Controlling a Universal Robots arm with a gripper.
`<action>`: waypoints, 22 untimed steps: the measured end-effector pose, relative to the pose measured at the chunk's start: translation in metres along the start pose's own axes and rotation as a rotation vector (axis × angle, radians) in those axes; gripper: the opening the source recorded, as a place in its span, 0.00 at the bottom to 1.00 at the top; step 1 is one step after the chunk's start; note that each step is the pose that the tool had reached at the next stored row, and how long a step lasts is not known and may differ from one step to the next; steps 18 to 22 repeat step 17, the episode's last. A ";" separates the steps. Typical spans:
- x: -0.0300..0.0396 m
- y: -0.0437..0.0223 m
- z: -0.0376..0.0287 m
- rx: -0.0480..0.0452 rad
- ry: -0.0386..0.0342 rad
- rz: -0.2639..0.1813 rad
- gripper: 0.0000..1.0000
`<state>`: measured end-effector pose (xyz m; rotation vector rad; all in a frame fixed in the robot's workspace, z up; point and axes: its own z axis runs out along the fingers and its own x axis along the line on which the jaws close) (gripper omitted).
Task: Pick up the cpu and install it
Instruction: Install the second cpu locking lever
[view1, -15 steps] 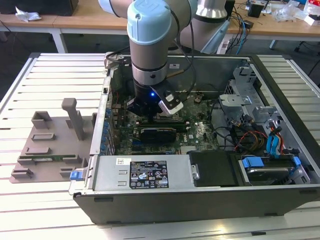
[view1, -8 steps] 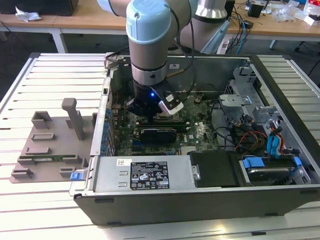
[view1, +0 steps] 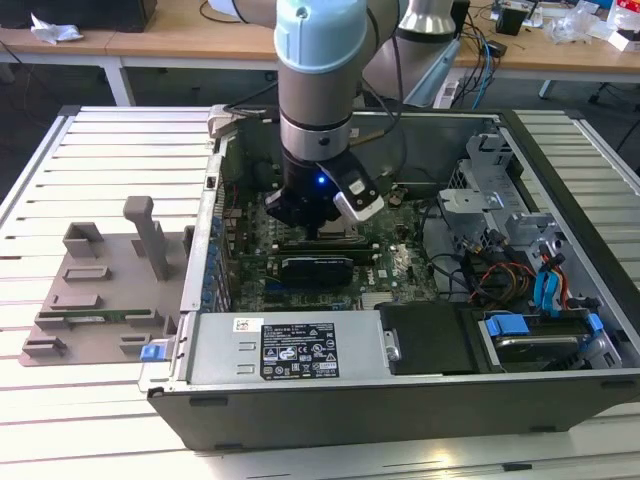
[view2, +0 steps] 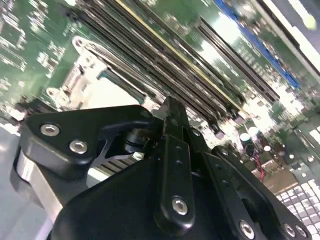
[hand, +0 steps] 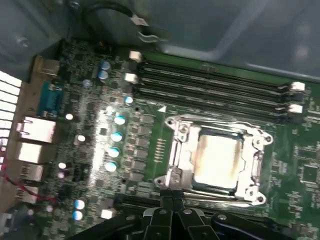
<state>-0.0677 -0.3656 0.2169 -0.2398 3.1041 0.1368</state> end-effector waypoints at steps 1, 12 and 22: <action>-0.0054 0.0006 0.0002 0.0062 0.0066 0.000 0.11; -0.0313 0.0285 -0.0106 0.0285 0.0233 0.001 0.11; -0.0313 0.0285 -0.0108 0.0285 0.0233 0.001 0.11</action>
